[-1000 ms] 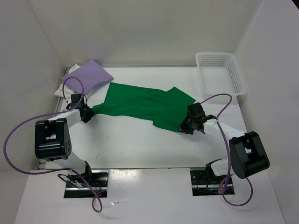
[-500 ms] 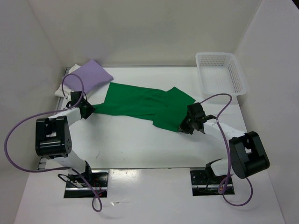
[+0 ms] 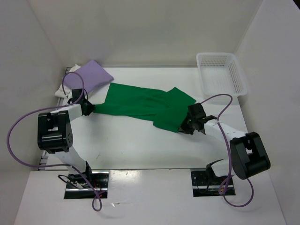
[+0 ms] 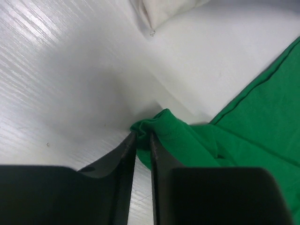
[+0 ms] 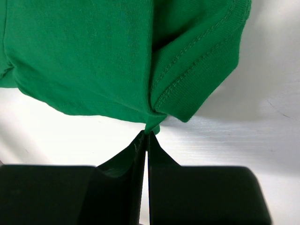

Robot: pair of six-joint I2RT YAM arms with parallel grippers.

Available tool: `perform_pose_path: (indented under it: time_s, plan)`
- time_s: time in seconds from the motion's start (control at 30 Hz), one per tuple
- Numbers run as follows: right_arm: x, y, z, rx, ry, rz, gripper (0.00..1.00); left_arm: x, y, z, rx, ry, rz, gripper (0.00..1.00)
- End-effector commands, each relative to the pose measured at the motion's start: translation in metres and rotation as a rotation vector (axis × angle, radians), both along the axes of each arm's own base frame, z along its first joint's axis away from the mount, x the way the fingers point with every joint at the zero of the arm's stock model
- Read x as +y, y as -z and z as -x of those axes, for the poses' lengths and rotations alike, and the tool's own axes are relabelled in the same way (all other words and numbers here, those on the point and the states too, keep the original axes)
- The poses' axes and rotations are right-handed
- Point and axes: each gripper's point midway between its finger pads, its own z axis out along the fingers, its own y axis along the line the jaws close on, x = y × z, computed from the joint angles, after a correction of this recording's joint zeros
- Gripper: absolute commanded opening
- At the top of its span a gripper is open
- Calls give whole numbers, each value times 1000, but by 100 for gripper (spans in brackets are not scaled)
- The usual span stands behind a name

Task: Fold and stack the t-shirts
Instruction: Flatten out the tshirt

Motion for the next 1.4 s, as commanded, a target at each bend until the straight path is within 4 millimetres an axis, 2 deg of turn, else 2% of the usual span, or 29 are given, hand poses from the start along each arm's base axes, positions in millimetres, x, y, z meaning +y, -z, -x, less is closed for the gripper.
perform_pose_path:
  time_s: [0.0,0.07,0.1,0.3,0.33,0.4,0.57,0.6,0.63,0.67,0.7,0.77,0.8,0.83,0.87,0.9,0.93,0.97,1.0,1.03,1.07,1.1,1.13,1.17,1.2,1.23,1.3,1.33,1.37]
  plan:
    - [3,-6,-4,-46,-17,-4,7,6,-13,-18,-50,-21,-6,24]
    - [3,-5,-2,-38,-17,-1,7,4,-7,-16,-30,-15,4,6]
    - [1,-7,-3,-49,-12,4,7,4,-7,-16,-30,-15,4,4]
    - [1,-10,-3,-39,-12,7,5,6,-24,-9,-53,-5,-22,0]
    - [2,-13,-4,-49,-12,4,5,6,-33,-10,-73,5,-34,0]
    - [1,-24,-8,-73,-6,5,1,5,-39,-4,-71,13,-41,0]
    - [-2,-64,-15,-131,13,12,0,-5,-88,8,-153,67,-65,0]
    - [-3,-77,-17,-160,19,9,0,-19,-90,15,-138,104,-52,0]
    - [-3,-92,-18,-176,19,3,0,-24,-111,17,-178,124,-67,0]
    - [0,-104,-18,-195,11,-4,0,-33,-117,21,-184,160,-55,0]
    - [-2,-135,-26,-267,29,-9,0,-40,-138,26,-214,180,-49,0]
    - [-6,-166,-23,-319,25,15,0,-52,-155,37,-220,231,-26,0]
    - [-5,-203,-31,-390,30,4,0,-54,-187,36,-285,246,-41,0]
    - [-10,-219,-26,-405,30,17,0,-56,-205,36,-314,256,-39,0]
    - [-14,-269,-32,-513,36,21,0,-62,-223,41,-339,288,-30,0]
    - [-17,-288,-34,-546,35,35,0,-65,-244,38,-381,305,-26,0]
    - [-19,-303,-29,-554,25,60,0,-67,-294,32,-490,319,-43,0]
    - [-26,-350,-34,-656,38,79,0,-67,-319,27,-541,320,-56,0]
    - [-29,-372,-34,-696,45,88,0,-70,-346,24,-599,328,-54,0]
    - [-34,-388,-31,-719,39,116,0,-72,-410,28,-735,335,-76,0]
    - [-41,-441,-22,-837,66,90,0,-72,-431,27,-771,336,-85,0]
    - [-44,-457,-27,-865,83,102,0,-68,-450,34,-801,325,-98,0]
    - [-52,-502,-11,-970,111,74,0,-69,-470,41,-842,321,-101,0]
    - [-54,-518,-12,-1008,122,76,0,-70,-497,51,-904,322,-117,0]
    - [-56,-536,-7,-1053,133,57,0,-70,-502,54,-912,322,-120,0]
    - [-63,-569,11,-1141,150,29,0,-71,-511,61,-936,317,-113,0]
    - [-67,-589,14,-1196,166,24,0,-78,-527,68,-981,336,-91,0]
    - [-71,-611,27,-1265,184,-6,0,-78,-535,72,-998,336,-96,0]
    - [-70,-620,30,-1296,181,-25,0,-78,-545,77,-1024,337,-103,0]
